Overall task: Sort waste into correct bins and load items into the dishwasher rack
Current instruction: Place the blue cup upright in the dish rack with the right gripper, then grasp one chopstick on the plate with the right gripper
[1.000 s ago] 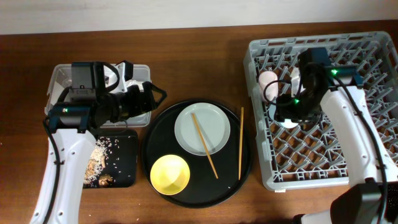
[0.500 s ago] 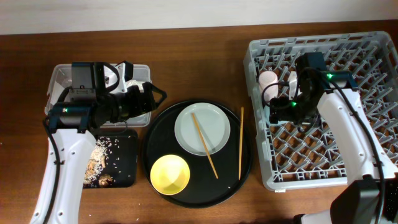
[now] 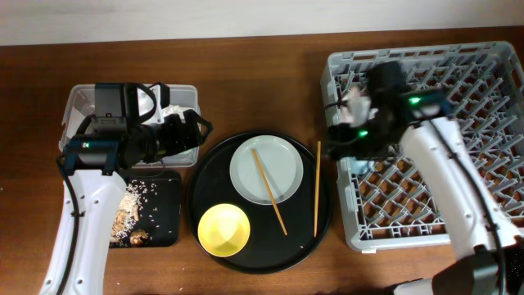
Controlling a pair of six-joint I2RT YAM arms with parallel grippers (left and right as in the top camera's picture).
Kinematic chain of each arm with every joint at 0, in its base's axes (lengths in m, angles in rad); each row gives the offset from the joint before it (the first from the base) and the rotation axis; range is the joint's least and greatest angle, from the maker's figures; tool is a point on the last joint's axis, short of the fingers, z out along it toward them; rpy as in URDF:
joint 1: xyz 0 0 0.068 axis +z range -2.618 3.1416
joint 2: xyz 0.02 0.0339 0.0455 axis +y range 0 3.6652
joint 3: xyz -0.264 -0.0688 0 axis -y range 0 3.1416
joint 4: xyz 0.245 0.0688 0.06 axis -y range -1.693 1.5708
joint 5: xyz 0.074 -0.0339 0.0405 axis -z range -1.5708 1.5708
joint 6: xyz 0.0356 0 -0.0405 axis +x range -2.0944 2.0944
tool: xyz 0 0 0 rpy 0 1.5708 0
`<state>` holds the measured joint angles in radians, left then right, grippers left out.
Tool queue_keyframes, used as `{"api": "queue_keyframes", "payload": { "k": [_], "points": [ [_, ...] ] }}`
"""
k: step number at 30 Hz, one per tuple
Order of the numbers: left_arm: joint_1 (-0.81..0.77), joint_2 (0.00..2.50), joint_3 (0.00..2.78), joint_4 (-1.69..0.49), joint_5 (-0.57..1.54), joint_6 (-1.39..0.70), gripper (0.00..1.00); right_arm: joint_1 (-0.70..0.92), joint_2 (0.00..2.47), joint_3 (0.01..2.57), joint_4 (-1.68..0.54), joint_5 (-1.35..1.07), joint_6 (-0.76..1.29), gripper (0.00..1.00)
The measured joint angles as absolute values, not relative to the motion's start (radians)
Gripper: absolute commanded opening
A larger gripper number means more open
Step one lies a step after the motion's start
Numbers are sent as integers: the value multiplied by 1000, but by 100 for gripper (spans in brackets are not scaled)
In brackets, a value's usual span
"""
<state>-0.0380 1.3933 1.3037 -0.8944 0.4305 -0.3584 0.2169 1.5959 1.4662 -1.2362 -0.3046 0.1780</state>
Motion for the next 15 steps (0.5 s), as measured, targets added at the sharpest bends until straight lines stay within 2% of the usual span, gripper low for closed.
{"api": "queue_keyframes", "payload": {
  "k": [2,4,8,15],
  "points": [
    [-38,1393,1304,-906,374,-358,94,297,1596,1466,-1237,-285,235,71],
    [-38,1393,1304,-929,319,-358,94,374,1594,1450,-1222,-237,320,61],
    [-38,1393,1304,-953,249,-358,99,521,1593,1380,-1107,-188,419,51],
    [-38,1393,1304,-962,194,-358,99,782,1605,1248,-820,-5,471,51]
  ]
}}
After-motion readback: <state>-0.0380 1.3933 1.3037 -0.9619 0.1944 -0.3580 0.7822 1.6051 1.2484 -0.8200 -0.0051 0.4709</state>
